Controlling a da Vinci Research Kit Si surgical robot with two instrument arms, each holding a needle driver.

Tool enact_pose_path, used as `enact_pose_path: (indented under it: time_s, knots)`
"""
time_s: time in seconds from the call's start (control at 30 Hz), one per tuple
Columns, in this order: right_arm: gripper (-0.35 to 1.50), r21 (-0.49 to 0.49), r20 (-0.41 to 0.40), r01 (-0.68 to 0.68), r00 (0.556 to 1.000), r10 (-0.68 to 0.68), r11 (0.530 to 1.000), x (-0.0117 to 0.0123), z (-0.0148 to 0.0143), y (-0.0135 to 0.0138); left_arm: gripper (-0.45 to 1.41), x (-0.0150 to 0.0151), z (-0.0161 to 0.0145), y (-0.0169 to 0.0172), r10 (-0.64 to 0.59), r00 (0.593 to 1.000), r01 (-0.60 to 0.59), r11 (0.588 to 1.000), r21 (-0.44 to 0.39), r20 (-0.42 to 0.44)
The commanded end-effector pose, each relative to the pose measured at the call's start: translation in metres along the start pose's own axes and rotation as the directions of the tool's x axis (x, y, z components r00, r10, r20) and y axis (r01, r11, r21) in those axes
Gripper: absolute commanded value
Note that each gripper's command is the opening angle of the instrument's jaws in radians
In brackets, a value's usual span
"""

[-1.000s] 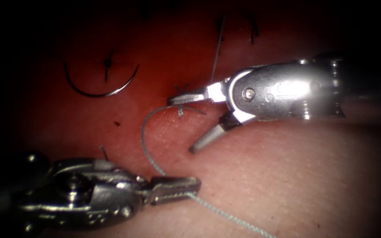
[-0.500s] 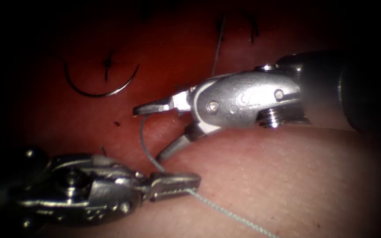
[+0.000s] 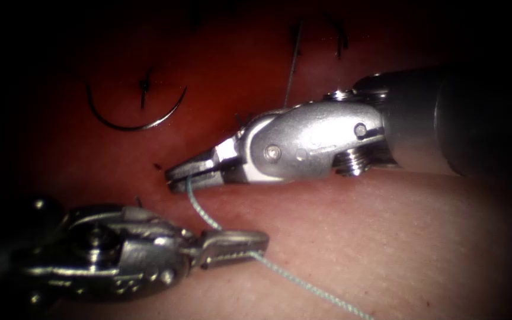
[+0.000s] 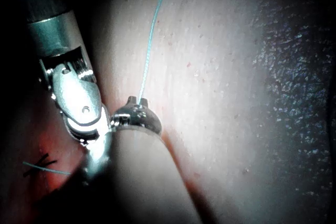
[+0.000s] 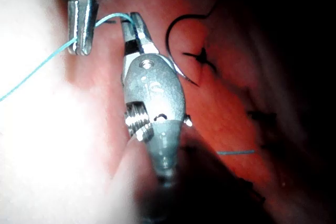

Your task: Wound Closure

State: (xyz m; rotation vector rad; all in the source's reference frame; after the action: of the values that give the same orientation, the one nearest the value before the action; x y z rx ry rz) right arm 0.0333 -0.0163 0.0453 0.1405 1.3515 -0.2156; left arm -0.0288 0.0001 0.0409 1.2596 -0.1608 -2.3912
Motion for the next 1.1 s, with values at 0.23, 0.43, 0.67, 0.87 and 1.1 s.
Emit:
enact_pose_path:
  time_s: [0.23, 0.43, 0.67, 0.87, 1.1]
  knots:
    - [-0.35, -0.036, 0.032, -0.007, 0.999, 0.008, 0.999, -0.0024, 0.0001, 0.0026, 0.86, -0.0001, 0.0021, -0.0008, -0.012, 1.000, 0.011, 0.997, 0.072, 0.005]
    - [-0.35, -0.064, 0.071, -0.040, 0.996, 0.045, 0.997, -0.0044, -0.0003, 0.0045, 1.33, 0.0000, 0.0036, -0.0016, -0.026, 0.999, 0.023, 0.992, 0.121, 0.020]
    - [-0.35, -0.099, 0.104, -0.086, 0.990, 0.096, 0.991, -0.0068, -0.0010, 0.0076, 0.62, 0.0004, 0.0060, -0.0013, 0.010, 0.999, -0.018, 0.982, 0.189, 0.043]
    - [-0.35, -0.114, 0.114, -0.112, 0.986, 0.125, 0.987, -0.0081, -0.0013, 0.0088, 0.22, 0.0008, 0.0078, -0.0002, 0.073, 0.997, -0.075, 0.977, 0.199, 0.018]
    - [-0.35, -0.119, 0.120, -0.119, 0.984, 0.133, 0.986, -0.0093, -0.0021, 0.0090, 0.19, 0.0010, 0.0065, 0.0001, 0.099, 0.995, -0.099, 0.977, 0.188, 0.013]
